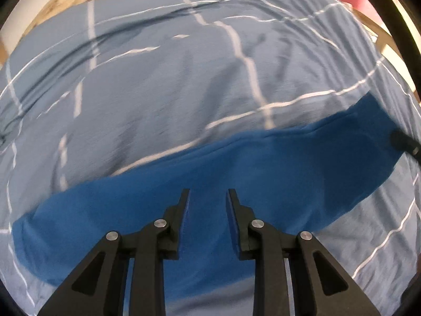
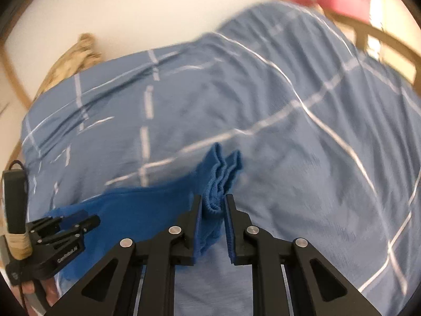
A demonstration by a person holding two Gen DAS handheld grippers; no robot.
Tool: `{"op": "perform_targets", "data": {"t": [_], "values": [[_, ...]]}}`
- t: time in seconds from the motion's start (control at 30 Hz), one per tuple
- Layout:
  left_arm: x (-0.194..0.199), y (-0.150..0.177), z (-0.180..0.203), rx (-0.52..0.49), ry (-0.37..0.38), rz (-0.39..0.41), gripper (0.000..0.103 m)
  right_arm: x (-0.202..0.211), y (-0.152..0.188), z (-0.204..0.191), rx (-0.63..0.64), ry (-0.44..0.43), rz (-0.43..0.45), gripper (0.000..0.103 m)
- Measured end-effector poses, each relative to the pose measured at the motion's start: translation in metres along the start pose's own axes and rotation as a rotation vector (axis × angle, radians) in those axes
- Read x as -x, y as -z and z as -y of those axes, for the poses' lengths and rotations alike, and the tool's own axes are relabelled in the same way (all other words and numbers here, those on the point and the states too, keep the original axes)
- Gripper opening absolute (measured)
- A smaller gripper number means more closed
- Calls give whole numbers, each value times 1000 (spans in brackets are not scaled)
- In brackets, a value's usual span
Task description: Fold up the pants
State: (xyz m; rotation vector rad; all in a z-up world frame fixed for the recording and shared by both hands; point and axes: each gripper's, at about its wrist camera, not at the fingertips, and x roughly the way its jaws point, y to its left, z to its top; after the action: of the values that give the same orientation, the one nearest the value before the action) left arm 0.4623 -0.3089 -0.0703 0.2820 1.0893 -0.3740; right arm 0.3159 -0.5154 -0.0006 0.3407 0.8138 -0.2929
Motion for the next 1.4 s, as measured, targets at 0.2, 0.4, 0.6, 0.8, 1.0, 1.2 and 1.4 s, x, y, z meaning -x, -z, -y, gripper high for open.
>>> {"op": "perform_targets", "data": {"t": [0.2, 0.4, 0.6, 0.8, 1.0, 1.2, 1.4], "values": [[21, 33, -59, 56, -47, 3, 27, 27, -5, -72, 186, -19, 66, 17], [34, 55, -107, 120, -55, 6, 31, 36, 10, -146, 371, -69, 82, 17], [30, 81, -141, 138, -66, 0, 31, 25, 53, -220, 600, -120, 62, 17], [16, 103, -156, 155, -64, -17, 31, -9, 101, -262, 748, -128, 12, 17], [13, 105, -151, 124, -64, 9, 33, -43, 128, -268, 738, -121, -46, 17], [26, 87, -148, 99, -66, 36, 35, -50, 133, -266, 650, -210, -121, 36], [53, 52, -116, 24, -11, 109, 37, -11, 113, -228, 462, -177, -58, 43]]}}
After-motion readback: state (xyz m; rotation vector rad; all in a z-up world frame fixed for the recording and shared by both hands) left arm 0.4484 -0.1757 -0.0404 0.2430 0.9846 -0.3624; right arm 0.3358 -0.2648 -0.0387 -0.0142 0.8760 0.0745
